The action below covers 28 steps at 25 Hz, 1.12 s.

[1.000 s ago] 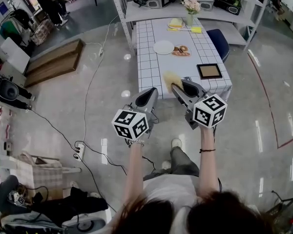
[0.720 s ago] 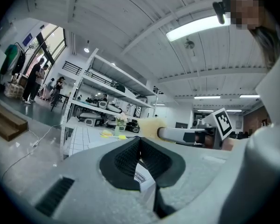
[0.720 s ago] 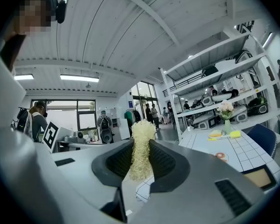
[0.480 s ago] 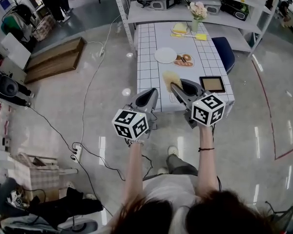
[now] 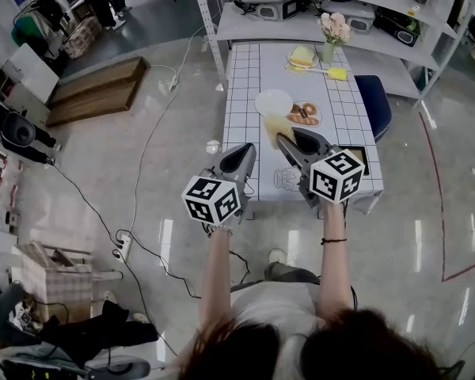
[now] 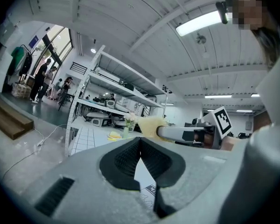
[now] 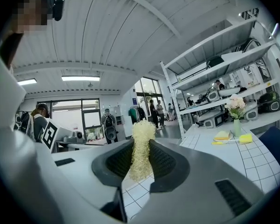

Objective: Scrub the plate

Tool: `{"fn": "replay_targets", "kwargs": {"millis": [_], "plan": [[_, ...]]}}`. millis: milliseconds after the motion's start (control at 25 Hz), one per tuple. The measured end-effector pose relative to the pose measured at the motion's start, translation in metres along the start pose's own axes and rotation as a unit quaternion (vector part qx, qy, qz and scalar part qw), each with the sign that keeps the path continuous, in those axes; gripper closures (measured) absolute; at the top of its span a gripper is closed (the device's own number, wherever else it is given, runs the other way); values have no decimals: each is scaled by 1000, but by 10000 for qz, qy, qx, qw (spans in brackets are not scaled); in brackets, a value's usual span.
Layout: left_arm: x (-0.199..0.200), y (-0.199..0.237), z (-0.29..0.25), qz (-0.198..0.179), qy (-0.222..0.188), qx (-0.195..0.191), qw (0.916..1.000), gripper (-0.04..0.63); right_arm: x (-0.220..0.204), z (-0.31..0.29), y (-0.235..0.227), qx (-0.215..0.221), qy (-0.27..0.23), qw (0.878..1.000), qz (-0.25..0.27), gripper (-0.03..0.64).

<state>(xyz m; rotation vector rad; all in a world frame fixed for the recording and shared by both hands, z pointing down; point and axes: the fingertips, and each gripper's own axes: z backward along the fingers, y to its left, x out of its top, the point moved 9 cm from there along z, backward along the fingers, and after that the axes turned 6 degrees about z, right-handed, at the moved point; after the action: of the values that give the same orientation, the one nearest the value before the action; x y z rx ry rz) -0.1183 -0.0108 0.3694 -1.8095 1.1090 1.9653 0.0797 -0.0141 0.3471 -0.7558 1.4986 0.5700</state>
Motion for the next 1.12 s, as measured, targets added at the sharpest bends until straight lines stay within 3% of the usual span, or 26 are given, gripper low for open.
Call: {"fn": "replay_targets", "kwargs": {"millis": [400, 760, 1120], "plan": [[1, 11, -41, 14, 43, 171, 9998, 584, -5, -18, -48, 72, 86, 9999, -117, 543], [-7, 26, -69, 258, 164, 260, 9992, 584, -17, -25, -77, -56, 254, 9992, -290, 543], [-16, 50, -95, 421, 428, 108, 9981, 584, -27, -45, -99, -276, 464, 9975, -455, 543]]}}
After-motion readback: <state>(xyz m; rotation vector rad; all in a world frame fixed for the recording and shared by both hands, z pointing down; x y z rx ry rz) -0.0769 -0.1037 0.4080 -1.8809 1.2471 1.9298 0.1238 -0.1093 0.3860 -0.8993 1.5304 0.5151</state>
